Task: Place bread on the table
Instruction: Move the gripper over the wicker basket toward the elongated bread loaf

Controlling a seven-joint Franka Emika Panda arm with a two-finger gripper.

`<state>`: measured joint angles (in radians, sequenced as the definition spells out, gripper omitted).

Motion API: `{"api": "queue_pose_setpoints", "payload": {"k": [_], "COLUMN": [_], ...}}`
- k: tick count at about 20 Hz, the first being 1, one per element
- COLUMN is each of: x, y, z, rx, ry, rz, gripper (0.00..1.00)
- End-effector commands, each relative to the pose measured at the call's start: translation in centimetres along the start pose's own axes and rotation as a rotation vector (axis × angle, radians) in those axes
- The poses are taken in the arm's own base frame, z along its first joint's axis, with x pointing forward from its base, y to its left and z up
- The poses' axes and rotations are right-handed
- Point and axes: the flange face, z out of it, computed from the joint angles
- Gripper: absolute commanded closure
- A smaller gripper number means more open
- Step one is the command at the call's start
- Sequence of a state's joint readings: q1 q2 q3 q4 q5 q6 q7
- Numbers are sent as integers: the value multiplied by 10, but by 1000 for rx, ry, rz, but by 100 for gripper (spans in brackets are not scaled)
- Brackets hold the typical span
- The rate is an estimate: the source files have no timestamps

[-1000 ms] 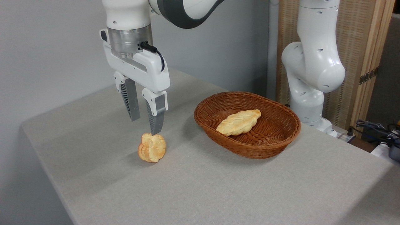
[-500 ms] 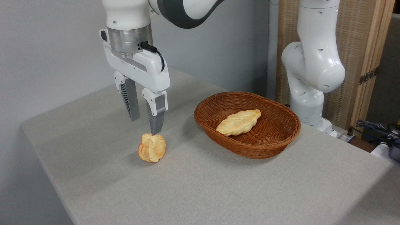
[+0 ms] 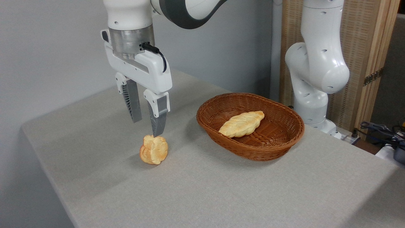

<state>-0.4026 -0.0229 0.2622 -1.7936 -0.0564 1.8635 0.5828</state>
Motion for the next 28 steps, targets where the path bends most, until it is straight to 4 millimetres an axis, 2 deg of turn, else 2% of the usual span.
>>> {"api": "queue_pose_setpoints", "payload": {"k": [1, 19, 21, 26, 28], "x": [-1, -5, -14, -68, -78], "y": [-2, 8, 15, 37, 42], "z": [-5, 1, 3, 7, 11], "rx": [3, -30, -60, -126, -138], "ry": [-14, -61, -96, -107, -116], "rz": [8, 19, 24, 114, 135], "gripper": [0, 0, 0, 0, 0]}}
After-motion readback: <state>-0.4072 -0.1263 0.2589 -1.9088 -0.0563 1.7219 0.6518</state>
